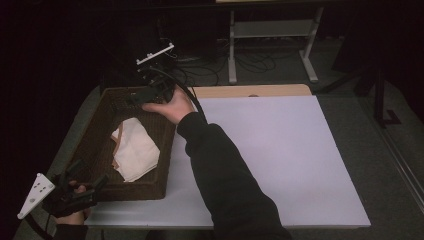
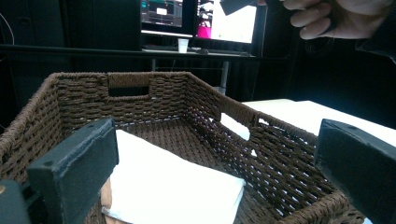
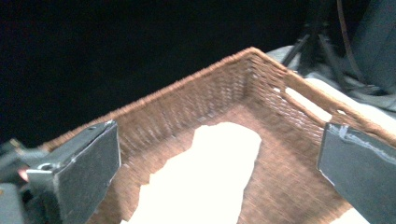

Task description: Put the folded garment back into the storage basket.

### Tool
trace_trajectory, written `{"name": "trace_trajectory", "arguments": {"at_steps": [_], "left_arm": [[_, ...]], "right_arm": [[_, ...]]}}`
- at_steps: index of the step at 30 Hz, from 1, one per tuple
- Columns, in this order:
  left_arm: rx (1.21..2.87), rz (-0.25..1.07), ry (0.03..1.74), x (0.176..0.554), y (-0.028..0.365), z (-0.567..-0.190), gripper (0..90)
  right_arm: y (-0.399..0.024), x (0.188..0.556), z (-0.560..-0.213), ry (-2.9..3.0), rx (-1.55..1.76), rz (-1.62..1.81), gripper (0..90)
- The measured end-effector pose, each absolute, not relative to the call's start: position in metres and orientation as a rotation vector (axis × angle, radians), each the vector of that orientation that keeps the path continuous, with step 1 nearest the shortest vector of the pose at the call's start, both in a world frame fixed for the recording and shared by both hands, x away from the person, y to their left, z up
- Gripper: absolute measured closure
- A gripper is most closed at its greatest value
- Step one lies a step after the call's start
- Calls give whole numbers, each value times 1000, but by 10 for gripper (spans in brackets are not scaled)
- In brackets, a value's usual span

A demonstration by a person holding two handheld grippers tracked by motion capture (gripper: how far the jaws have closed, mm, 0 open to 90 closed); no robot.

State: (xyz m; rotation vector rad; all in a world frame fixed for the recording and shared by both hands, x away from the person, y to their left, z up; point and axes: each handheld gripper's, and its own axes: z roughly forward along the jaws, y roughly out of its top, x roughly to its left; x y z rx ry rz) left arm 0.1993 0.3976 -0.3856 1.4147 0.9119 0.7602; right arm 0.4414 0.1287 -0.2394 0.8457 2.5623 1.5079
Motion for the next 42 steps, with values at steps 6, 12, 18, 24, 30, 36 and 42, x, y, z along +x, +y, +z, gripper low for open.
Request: {"name": "trace_trajectory", "arguments": {"at_steps": [6,12,18,24,30,36,42], "left_arm": [[1418,763,913,199,397,-386,0],[1421,765,914,199,397,-386,0],[1422,772,916,199,397,-386,0],[1428,779,916,199,396,-386,0],[1433,785,915,199,395,-386,0],[1434,793,917,198,395,-386,0],[1436,797,920,199,394,-386,0]], "right_arm": [[108,434,-239,2555,803,1525,0],[89,431,-238,2531,804,1546,0],[72,431,-242,2518,841,1598,0],[61,428,-247,2513,840,1601,0],[47,425,-256,2506,854,1600,0],[29,420,-263,2502,873,1586,0],[8,417,-267,2481,894,1581,0]]}}
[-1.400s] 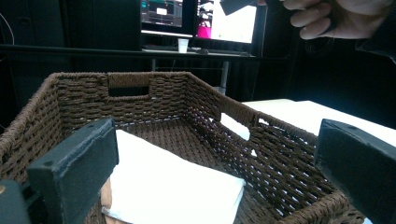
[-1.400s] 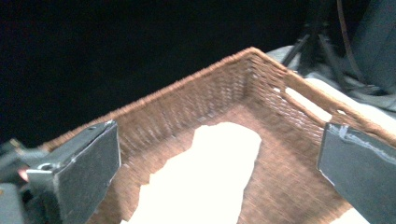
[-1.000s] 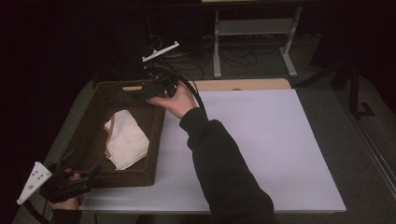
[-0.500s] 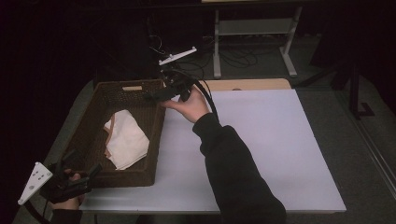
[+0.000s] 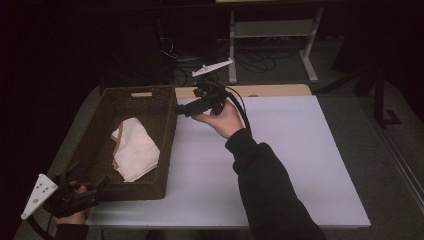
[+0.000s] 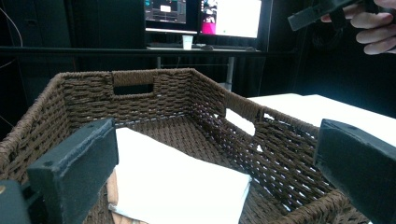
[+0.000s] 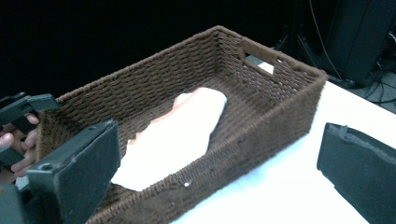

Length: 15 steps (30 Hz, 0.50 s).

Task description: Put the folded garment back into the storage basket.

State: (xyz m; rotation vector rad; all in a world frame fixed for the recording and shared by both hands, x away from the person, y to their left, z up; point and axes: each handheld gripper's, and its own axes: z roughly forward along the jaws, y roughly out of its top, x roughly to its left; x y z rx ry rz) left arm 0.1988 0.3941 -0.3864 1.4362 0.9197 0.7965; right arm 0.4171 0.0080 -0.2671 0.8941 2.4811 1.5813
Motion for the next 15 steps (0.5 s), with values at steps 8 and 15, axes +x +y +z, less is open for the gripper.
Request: {"name": "trace_trajectory", "arguments": {"at_steps": [8,15], "left_arm": [[1441,800,919,199,394,-387,0],[1439,800,923,199,394,-387,0]], "right_arm": [[-11,413,-273,2462,928,1575,0],[-23,407,-279,2459,931,1559,0]]}}
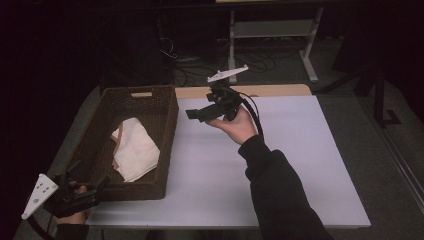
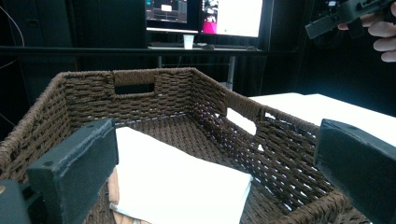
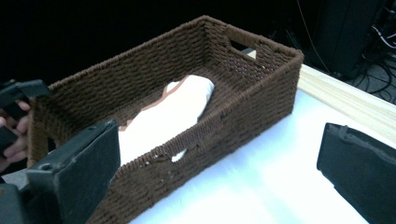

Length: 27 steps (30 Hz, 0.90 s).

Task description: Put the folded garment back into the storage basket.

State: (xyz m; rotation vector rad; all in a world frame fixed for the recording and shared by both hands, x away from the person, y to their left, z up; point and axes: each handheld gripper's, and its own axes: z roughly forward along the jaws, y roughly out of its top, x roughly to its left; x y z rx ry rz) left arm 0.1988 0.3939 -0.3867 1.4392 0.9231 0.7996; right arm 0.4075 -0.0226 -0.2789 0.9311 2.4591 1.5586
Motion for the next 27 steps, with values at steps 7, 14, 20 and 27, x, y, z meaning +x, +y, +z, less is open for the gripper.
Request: {"name": "trace_trajectory", "arguments": {"at_steps": [7,14,20,27], "left_arm": [[1443,797,925,199,394,-387,0],[1444,796,925,199,394,-387,0],[1446,796,927,199,394,-387,0],[1446,796,928,199,394,-387,0]], "right_arm": [[-34,402,-282,2447,941,1567,0],[-51,394,-285,2419,947,1564,0],[-67,389,-292,2412,966,1546,0],[-85,384,-298,2394,994,1531,0]]}}
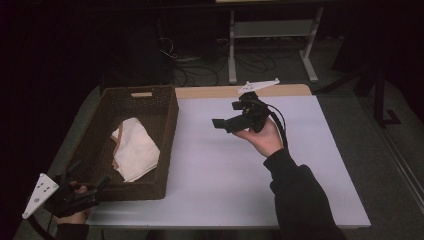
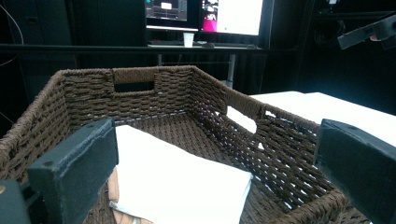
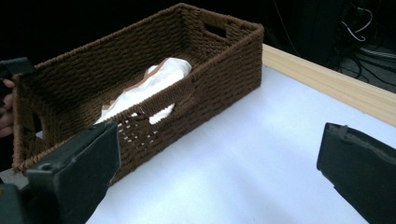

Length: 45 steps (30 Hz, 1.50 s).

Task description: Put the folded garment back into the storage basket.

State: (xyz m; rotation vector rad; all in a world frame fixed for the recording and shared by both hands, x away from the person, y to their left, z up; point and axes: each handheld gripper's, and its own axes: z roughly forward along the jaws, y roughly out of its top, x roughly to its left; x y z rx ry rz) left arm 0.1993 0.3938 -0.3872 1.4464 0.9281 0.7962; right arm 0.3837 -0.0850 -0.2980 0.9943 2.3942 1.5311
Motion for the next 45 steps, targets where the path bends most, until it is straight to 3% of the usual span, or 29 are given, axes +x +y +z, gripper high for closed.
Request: {"name": "trace_trajectory", "arguments": {"at_steps": [45], "left_arm": [[1451,796,929,199,394,-387,0]], "right_arm": [[-160,368,-328,2325,1141,1449,0]]}}
